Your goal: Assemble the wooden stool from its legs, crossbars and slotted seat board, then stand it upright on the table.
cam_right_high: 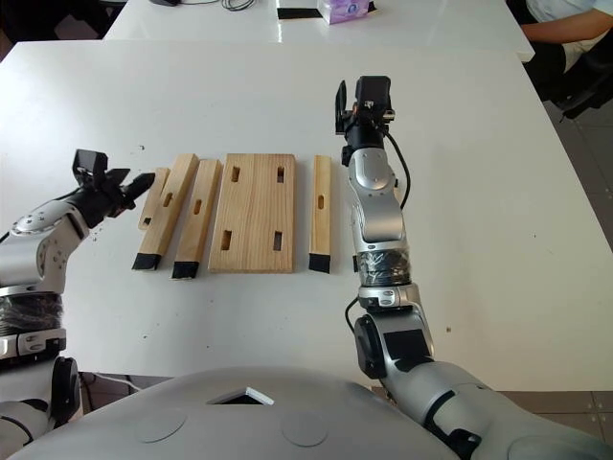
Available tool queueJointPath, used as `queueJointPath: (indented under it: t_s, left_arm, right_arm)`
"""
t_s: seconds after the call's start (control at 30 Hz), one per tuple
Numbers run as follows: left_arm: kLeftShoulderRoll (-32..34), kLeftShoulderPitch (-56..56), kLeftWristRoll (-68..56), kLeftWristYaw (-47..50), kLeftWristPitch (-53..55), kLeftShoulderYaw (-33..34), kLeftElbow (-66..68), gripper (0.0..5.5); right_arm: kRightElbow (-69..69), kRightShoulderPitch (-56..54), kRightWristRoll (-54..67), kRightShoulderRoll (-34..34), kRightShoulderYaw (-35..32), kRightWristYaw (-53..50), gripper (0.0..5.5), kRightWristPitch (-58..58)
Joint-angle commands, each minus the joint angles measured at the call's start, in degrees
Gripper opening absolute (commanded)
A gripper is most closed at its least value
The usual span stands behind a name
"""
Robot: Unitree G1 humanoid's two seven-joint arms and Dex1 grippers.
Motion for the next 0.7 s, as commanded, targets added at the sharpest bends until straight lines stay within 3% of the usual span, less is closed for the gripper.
queueJointPath:
  t_s: [0.03, 0.7]
  left_arm:
    - [0.82, 0.15, -0.19, -0.92, 2.15, -0.50, 0.07, 2.88]
    - [2.75, 3.96, 0.77, -4.13, 4.12, -3.04, -4.28, 2.88]
  right_arm:
    - [-1.19, 0.61, -0.11, -0.72, -1.14, -0.82, 3.07, -0.34]
    - [-3.03, 3.09, -0.34, -0.61, -2.02, -1.89, 3.07, 0.28]
